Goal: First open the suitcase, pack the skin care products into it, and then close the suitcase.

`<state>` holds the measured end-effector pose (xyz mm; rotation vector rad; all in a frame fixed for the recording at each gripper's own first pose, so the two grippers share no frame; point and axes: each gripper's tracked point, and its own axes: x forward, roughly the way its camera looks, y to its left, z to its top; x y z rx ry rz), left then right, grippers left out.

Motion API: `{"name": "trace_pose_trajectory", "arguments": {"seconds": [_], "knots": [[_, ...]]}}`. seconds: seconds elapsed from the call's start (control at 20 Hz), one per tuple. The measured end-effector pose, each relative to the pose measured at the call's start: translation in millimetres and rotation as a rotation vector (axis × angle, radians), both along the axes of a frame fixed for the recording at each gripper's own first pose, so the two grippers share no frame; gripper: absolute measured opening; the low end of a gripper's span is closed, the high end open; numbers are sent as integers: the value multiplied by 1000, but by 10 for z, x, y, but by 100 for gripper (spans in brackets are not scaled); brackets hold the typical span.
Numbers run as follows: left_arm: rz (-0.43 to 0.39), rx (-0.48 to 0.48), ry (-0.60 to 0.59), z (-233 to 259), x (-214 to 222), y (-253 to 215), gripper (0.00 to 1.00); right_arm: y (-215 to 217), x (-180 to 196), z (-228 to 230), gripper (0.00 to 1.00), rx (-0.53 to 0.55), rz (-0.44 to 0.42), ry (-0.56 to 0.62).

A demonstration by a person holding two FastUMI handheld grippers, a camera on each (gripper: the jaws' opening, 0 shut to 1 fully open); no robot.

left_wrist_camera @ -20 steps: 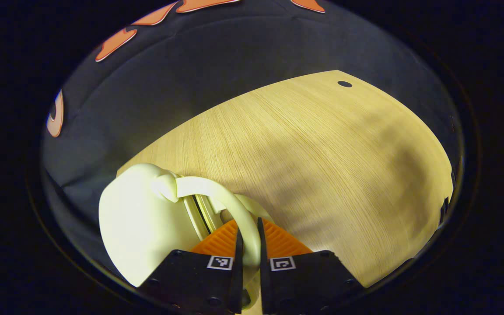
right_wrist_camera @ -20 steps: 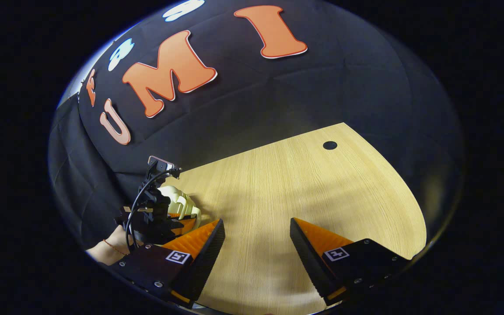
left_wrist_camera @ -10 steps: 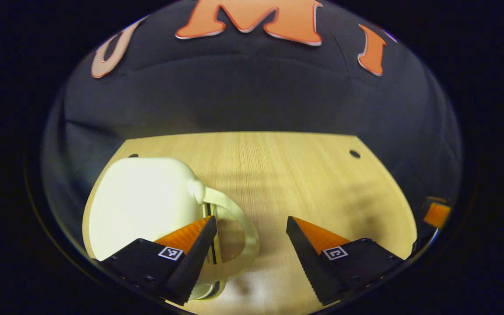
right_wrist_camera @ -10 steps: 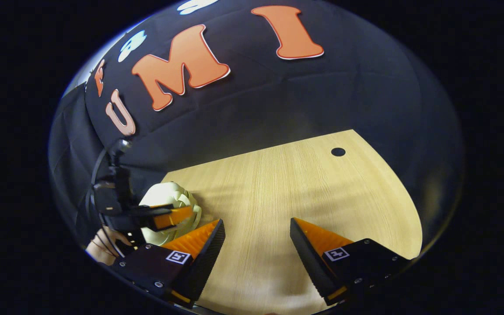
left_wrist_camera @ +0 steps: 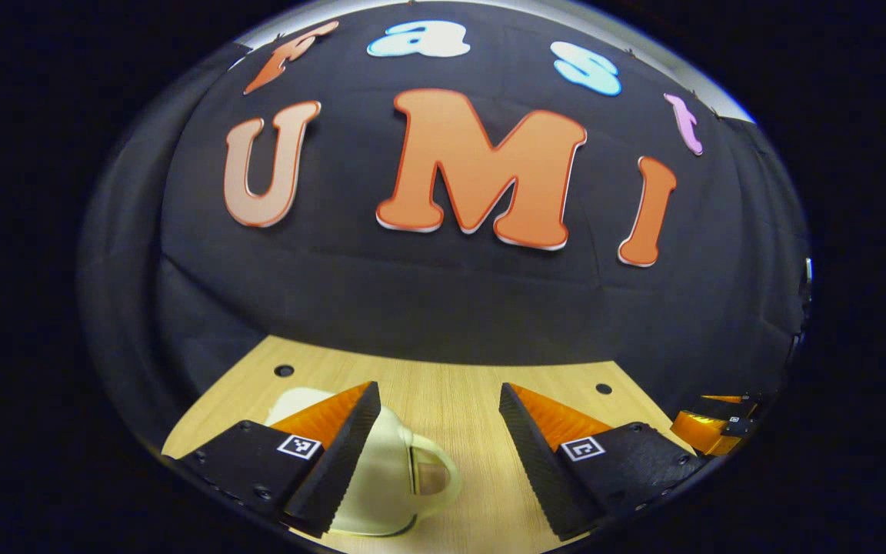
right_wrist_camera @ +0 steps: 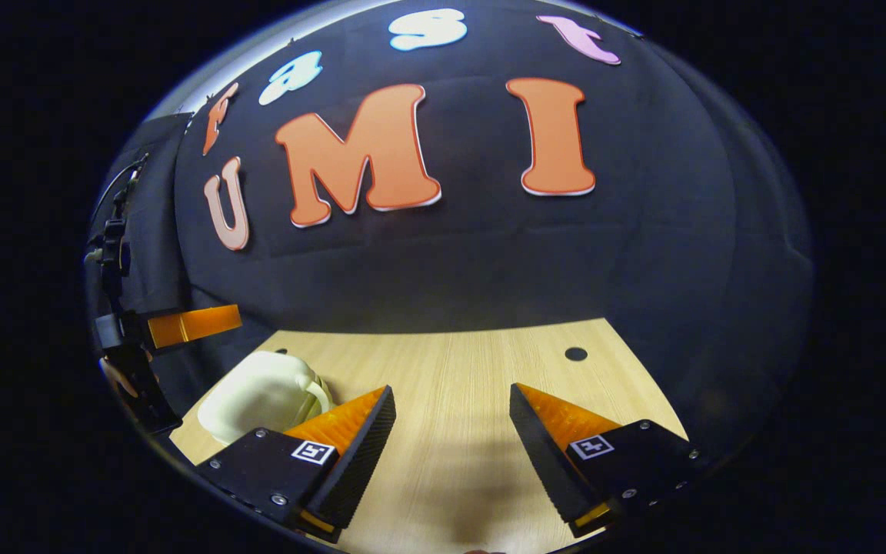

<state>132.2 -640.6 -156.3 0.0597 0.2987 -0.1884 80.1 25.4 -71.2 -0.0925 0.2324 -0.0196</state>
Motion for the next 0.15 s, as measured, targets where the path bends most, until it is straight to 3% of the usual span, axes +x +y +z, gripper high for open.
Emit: {"name": "trace_pose_trajectory", "arguments": {"seconds": [0.15], "knots": [[-4, -25, -70, 23, -14, 14, 97, 149, -105, 253, 95, -16, -11, -90]]}}
